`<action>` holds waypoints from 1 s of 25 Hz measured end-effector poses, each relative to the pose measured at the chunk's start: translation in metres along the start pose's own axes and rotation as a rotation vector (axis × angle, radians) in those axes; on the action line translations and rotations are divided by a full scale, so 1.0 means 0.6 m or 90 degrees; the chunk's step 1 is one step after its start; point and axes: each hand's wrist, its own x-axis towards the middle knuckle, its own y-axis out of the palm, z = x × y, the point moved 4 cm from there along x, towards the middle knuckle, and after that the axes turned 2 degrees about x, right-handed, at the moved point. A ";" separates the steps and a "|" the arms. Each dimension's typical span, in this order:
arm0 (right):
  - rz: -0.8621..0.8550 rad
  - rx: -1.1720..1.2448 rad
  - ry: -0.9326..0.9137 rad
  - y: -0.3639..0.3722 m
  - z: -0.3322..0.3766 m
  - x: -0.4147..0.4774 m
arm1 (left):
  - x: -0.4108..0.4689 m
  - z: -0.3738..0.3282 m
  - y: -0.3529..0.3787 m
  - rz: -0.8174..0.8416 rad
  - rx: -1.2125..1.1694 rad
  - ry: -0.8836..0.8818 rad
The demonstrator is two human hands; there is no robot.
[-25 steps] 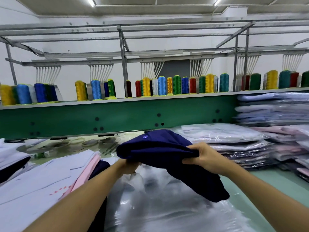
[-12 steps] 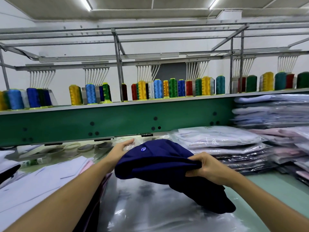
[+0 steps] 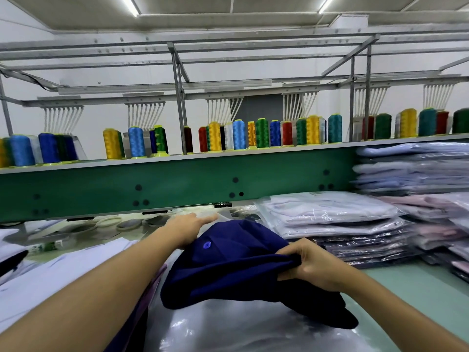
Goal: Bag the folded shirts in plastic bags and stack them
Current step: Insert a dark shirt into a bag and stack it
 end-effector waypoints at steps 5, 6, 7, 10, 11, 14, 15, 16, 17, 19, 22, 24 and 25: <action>0.007 -0.039 0.016 0.000 -0.007 -0.001 | -0.002 -0.020 -0.010 -0.107 -0.079 0.043; -0.003 -0.051 0.023 -0.005 -0.011 0.000 | -0.004 -0.024 -0.011 -0.130 -0.092 0.073; -0.014 -0.063 0.030 -0.010 -0.014 0.001 | -0.008 -0.027 -0.013 -0.145 -0.094 0.097; -0.057 -0.110 0.059 -0.028 -0.020 0.000 | -0.021 -0.024 -0.013 -0.129 -0.117 0.154; -0.072 -0.126 0.078 -0.036 -0.023 -0.002 | -0.027 -0.021 -0.012 -0.106 -0.150 0.162; -0.121 -0.190 0.165 -0.053 -0.026 -0.005 | -0.040 -0.012 -0.009 -0.047 -0.256 0.124; -0.134 -0.217 0.183 -0.055 -0.025 -0.003 | -0.043 -0.012 -0.009 -0.024 -0.275 0.093; -0.141 -0.256 0.192 -0.054 -0.021 0.000 | -0.045 -0.014 -0.008 -0.005 -0.292 0.066; -0.145 -0.308 0.194 -0.051 -0.015 0.004 | -0.046 -0.019 -0.012 -0.001 -0.310 0.043; -0.152 -0.418 0.180 -0.041 0.003 0.015 | -0.045 -0.027 -0.029 -0.053 -0.361 0.001; -0.153 -0.534 0.137 -0.016 0.036 0.036 | -0.044 -0.055 -0.066 -0.172 -0.377 -0.028; -0.158 -0.577 0.105 0.004 0.063 0.052 | -0.041 -0.088 -0.078 -0.193 -0.325 -0.028; -0.158 -0.593 0.092 0.015 0.076 0.059 | -0.037 -0.102 -0.082 -0.194 -0.259 -0.037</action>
